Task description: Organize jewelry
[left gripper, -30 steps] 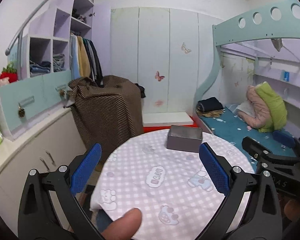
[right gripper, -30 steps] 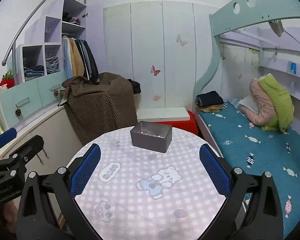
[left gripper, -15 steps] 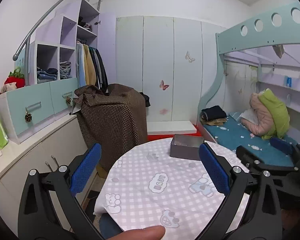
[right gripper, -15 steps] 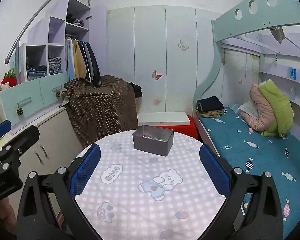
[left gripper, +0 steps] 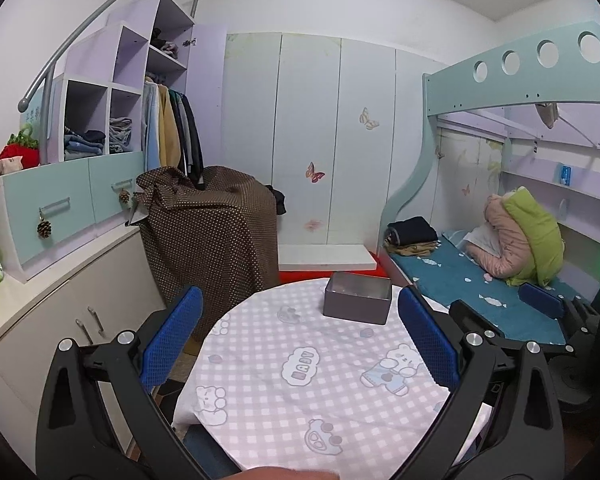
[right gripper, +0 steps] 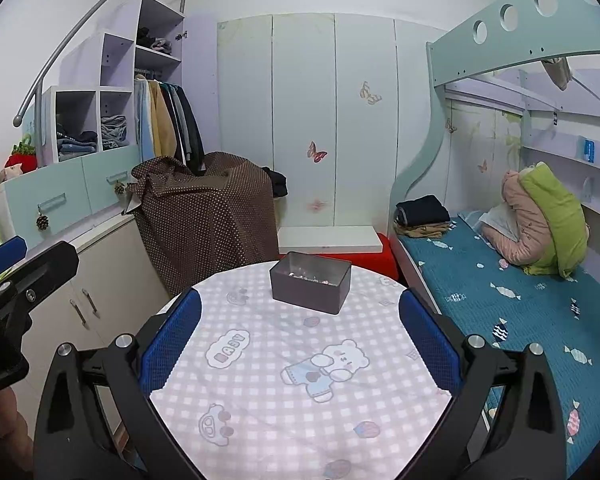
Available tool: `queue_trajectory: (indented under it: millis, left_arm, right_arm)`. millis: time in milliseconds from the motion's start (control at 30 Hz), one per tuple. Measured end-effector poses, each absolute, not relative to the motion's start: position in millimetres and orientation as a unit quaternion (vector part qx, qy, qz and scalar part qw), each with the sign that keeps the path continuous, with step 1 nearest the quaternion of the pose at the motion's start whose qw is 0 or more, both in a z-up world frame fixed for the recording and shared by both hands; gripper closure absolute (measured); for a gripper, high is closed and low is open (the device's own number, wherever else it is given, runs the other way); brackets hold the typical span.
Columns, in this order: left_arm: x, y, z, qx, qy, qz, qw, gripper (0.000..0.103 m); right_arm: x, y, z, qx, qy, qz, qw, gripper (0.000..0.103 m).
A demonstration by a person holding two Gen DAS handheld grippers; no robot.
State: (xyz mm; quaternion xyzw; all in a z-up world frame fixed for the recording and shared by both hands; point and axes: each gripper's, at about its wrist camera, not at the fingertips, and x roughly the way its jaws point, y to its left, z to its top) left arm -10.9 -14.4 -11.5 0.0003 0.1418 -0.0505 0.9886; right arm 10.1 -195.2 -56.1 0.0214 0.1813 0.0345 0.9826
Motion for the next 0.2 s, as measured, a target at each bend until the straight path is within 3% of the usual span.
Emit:
queue_trajectory:
  millis: [200]
  left_arm:
    - [-11.1,-14.5,-11.4,-0.009,0.146,-0.055,0.988,0.005]
  right_arm:
    - [9.5,-196.2,-54.2,0.021,0.18,0.032,0.983,0.008]
